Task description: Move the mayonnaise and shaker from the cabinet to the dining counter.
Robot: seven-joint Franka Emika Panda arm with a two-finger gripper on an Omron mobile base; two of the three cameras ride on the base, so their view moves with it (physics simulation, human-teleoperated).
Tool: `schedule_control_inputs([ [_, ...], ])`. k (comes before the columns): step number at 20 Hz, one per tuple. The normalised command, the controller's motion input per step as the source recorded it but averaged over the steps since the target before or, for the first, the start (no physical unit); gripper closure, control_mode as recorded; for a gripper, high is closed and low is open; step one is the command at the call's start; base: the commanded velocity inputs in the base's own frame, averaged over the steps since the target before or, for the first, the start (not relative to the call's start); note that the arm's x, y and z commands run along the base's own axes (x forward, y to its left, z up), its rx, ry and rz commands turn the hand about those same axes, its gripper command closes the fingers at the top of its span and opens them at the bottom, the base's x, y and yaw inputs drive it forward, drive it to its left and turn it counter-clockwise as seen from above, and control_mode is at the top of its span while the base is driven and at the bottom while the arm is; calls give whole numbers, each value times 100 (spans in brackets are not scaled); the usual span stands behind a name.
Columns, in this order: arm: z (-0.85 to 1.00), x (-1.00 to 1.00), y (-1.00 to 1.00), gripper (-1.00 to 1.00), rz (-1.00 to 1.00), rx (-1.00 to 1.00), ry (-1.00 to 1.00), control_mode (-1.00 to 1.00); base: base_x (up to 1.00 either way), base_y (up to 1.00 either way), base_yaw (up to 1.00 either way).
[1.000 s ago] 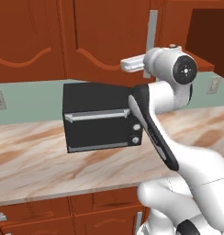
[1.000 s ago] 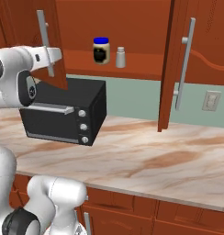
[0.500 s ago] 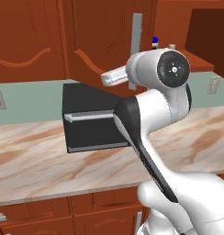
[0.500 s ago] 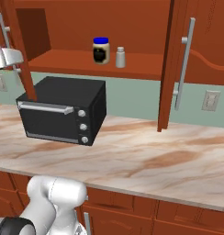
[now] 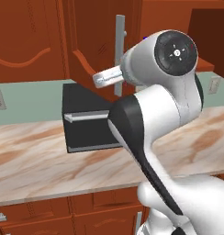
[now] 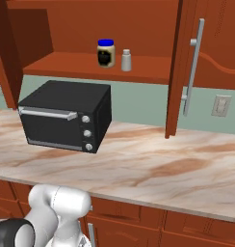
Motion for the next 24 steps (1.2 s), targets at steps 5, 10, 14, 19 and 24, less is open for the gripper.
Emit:
schedule_control_inputs([
  [5,17,-100,-88,-100,-4,11,-9,-100,0,0,0],
  [10,1,-28,-95,-100,-9,20,1,-100,0,0,0],
  [14,0,45,-72,-100,0,24,2,-100,0,0,0],
  [19,-5,77,-29,-100,0,25,11,-100,0,0,0],
  [24,-43,81,31,-100,4,12,17,-100,0,0,0],
])
